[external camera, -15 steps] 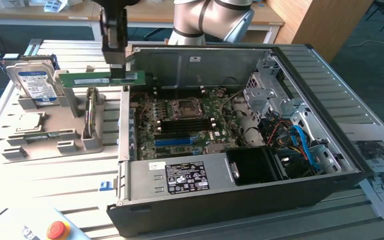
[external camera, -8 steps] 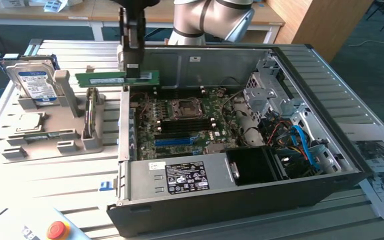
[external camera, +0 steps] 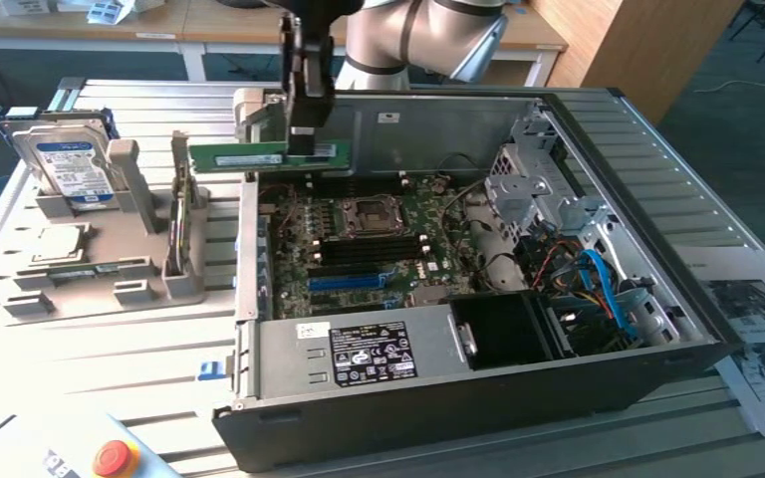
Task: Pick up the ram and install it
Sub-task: 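Pick up the ram and move it above insertion slot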
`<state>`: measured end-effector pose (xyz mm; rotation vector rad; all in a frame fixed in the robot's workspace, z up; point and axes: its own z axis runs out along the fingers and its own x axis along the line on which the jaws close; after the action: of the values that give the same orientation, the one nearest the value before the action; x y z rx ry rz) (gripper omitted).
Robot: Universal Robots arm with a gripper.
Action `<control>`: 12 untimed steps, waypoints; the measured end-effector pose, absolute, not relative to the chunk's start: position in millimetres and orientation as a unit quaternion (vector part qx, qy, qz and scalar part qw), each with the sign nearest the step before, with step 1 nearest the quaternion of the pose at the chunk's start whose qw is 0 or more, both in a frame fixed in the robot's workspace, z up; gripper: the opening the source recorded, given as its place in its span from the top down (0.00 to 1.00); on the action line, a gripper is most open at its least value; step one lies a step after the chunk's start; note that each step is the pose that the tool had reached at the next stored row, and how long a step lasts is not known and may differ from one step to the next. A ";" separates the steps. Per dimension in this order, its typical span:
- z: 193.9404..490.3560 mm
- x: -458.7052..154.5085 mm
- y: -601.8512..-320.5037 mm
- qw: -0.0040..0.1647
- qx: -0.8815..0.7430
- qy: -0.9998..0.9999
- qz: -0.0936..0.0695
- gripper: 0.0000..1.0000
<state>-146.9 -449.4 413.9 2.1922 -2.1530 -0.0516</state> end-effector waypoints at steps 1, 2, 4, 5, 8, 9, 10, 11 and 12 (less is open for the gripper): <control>414.0 -143.2 -449.5 0.034 0.713 -0.700 -0.017 0.88; 413.9 -139.3 -449.5 0.034 0.713 -0.700 -0.017 0.88; 413.9 -132.2 -449.5 0.035 0.713 -0.700 -0.017 0.88; 413.9 -128.7 -449.5 0.035 0.713 -0.700 -0.017 0.88; 413.9 -117.9 -449.6 0.035 0.713 -0.700 -0.017 0.88; 413.9 -114.5 -449.6 0.035 0.713 -0.700 -0.017 0.88; 413.9 -110.9 -449.6 0.035 0.713 -0.700 -0.017 0.88; 413.9 -107.3 -449.6 0.035 0.713 -0.700 -0.017 0.88; 413.9 -104.0 -449.6 0.035 0.713 -0.700 -0.017 0.88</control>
<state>-104.0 -449.6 413.9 2.1914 -2.1518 -0.0537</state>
